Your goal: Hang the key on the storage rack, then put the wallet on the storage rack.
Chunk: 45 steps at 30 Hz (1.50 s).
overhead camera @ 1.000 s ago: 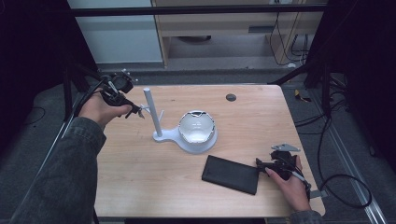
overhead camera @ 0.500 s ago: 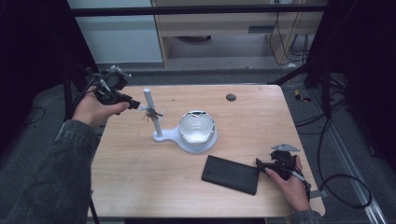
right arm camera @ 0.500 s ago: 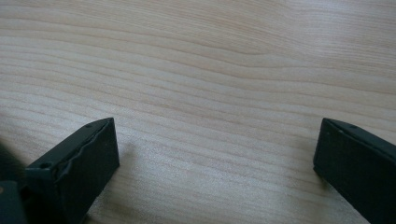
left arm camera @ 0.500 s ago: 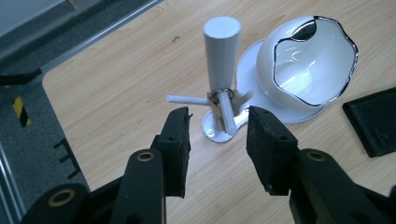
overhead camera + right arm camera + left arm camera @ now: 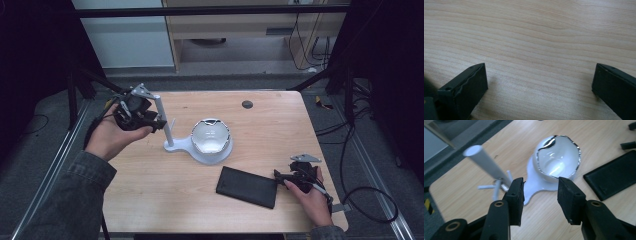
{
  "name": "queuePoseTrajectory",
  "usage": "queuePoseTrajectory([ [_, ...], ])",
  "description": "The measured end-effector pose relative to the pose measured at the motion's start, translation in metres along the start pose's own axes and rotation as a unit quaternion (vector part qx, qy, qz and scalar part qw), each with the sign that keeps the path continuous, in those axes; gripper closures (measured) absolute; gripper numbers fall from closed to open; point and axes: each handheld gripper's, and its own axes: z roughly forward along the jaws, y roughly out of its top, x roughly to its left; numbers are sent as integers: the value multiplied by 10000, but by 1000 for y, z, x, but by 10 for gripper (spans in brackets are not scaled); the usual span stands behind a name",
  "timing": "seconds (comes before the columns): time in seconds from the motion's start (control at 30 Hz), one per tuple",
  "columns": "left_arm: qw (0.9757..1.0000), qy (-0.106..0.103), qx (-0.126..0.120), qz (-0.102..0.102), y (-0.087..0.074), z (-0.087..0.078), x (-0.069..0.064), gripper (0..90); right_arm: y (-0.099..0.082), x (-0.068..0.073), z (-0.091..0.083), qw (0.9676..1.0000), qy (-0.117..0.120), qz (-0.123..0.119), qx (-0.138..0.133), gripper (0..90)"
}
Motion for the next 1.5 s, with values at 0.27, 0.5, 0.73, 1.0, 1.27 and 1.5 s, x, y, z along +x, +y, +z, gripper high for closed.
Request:
queuePoseTrajectory([
  [0.27,9997,-159,64,145,-3,26,-21,513,0,0,0,10000,13,17,6,5],
  [0.5,9990,-285,38,346,-1,49,-46,421,0,0,0,10000,24,13,3,5],
  [0.73,9983,-533,-88,198,-15,86,-70,240,0,0,0,10000,36,14,-2,5],
  [1.0,9960,-765,-208,412,-36,109,-96,140,-1,0,-1,10000,44,12,-7,5],
  [1.27,9956,-834,-116,417,-55,127,-118,212,-2,0,-2,10000,67,-27,-6,5],
  [1.5,9945,-964,-18,416,-68,136,-126,444,-2,0,-3,10000,75,7,-5,5],
])
